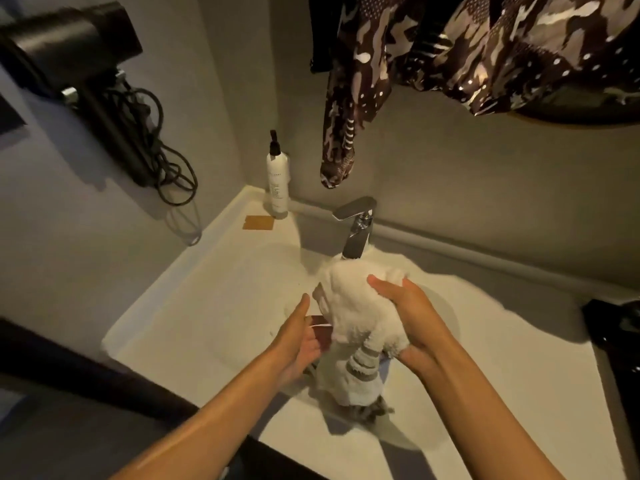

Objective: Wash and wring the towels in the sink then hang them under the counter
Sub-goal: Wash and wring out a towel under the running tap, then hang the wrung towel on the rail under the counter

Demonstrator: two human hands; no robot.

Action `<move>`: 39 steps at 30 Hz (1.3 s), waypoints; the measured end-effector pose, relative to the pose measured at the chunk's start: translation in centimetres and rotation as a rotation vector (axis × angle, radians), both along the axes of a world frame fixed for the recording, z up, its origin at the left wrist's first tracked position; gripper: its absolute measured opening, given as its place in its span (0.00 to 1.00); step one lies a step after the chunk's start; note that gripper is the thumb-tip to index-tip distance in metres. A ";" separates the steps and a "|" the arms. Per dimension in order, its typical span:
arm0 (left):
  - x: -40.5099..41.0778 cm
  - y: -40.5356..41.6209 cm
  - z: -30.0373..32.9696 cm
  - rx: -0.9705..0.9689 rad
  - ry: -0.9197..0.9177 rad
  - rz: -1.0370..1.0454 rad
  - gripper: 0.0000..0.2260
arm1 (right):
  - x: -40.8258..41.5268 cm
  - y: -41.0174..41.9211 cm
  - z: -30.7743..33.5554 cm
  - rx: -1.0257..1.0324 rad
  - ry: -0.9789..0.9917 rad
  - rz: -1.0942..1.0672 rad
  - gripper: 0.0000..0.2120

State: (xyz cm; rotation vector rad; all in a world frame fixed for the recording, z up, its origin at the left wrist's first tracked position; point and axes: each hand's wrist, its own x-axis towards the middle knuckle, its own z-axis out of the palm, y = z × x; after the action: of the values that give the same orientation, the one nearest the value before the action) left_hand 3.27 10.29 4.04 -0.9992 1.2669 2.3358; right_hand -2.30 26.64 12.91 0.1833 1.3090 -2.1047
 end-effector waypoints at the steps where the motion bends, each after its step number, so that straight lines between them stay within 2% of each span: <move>1: 0.4 0.6 0.0 0.067 0.015 0.002 0.36 | 0.4 0.5 0.1 -0.103 -0.018 0.013 0.19; 3: 0.9 1.9 1.8 0.174 0.032 0.020 0.41 | 1.3 1.2 0.5 -0.215 -0.015 0.044 0.21; 5: 1.1 2.6 3.5 0.330 0.105 0.048 0.43 | 1.9 1.6 0.7 -0.193 0.019 0.045 0.21; 7: 1.8 3.0 5.8 0.385 0.151 -0.011 0.42 | 2.9 2.4 1.0 -0.143 0.051 0.031 0.23; 9: 2.7 2.7 8.1 0.256 0.213 -0.120 0.35 | 4.2 2.8 1.6 -0.081 0.106 0.031 0.24; 12: 4.3 1.9 10.6 -0.154 0.311 -0.339 0.19 | 6.8 3.1 3.1 0.107 0.224 -0.018 0.18; 14: 5.9 1.2 11.7 -0.379 0.369 -0.318 0.15 | 8.9 3.5 3.9 0.242 0.270 -0.087 0.16; 18: 9.1 0.3 12.6 -0.551 0.456 -0.283 0.12 | 13.1 4.8 3.8 0.405 0.284 -0.151 0.08; 21: 11.7 1.5 11.9 -0.603 0.476 -0.323 0.08 | 16.8 6.0 2.7 0.500 0.290 -0.223 0.09; 26: 15.5 7.6 9.6 -0.572 0.476 -0.464 0.11 | 23.7 10.5 1.5 0.494 0.170 -0.324 0.08; 29: 18.0 12.5 8.0 -0.507 0.412 -0.565 0.11 | 27.5 14.9 0.6 0.452 0.103 -0.360 0.11; 33: 21.3 18.2 5.5 -0.334 0.295 -0.597 0.15 | 31.5 20.2 -1.5 0.426 0.030 -0.405 0.13; 39: 26.1 28.4 0.7 -0.246 0.157 -0.611 0.22 | 37.3 30.3 -6.1 0.446 -0.157 -0.437 0.19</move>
State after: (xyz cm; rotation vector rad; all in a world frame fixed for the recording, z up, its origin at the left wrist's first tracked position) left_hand 29.37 38.67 4.70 -0.4007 1.6646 1.8368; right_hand 35.05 56.94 6.79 0.8757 1.7426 -2.0467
